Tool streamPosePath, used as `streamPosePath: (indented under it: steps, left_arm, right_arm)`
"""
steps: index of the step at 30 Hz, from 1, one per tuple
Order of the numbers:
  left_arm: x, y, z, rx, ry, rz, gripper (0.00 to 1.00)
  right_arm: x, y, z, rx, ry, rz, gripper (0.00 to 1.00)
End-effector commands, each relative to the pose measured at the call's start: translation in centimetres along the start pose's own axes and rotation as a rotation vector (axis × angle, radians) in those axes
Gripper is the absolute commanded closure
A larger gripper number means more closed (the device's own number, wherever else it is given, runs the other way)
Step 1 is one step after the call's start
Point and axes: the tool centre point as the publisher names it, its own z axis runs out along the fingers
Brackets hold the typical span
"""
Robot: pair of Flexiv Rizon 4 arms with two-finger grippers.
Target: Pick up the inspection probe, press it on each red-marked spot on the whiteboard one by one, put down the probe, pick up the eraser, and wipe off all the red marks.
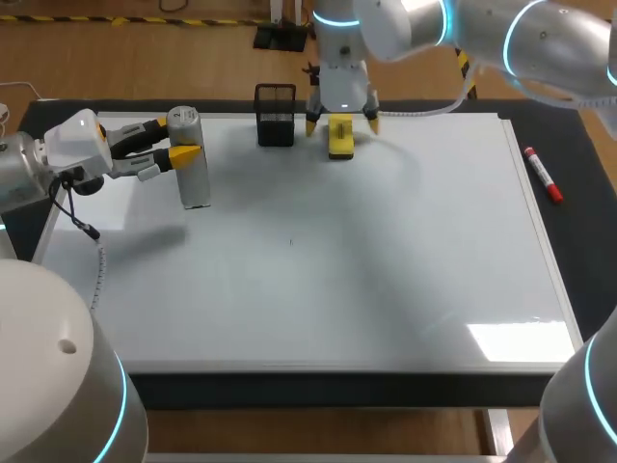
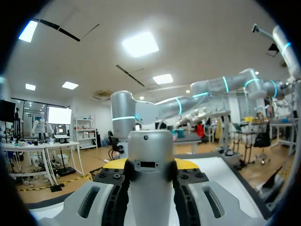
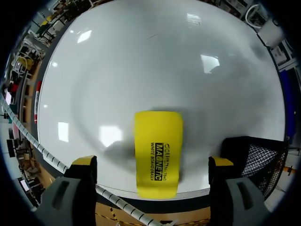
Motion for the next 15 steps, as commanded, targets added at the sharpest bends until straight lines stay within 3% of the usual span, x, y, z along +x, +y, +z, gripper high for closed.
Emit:
streamPosePath:
  steps: [1, 8, 15]
  left_arm:
    - [0.0, -0.1, 0.0, 0.001, -0.001, 0.001, 1.0]
    - [0.0, -0.1, 0.0, 0.001, -0.001, 0.001, 1.0]
    - [0.0, -0.1, 0.0, 0.001, -0.001, 0.001, 1.0]
  right_arm:
    - [0.7, 0.6, -1.0, 0.007, 0.017, 0.009, 0.0]
    - [2.8, 0.8, -1.8, 0.023, 0.011, 0.072, 0.0]
    - [5.1, 0.6, -3.4, 0.012, -0.046, 0.284, 0.0]
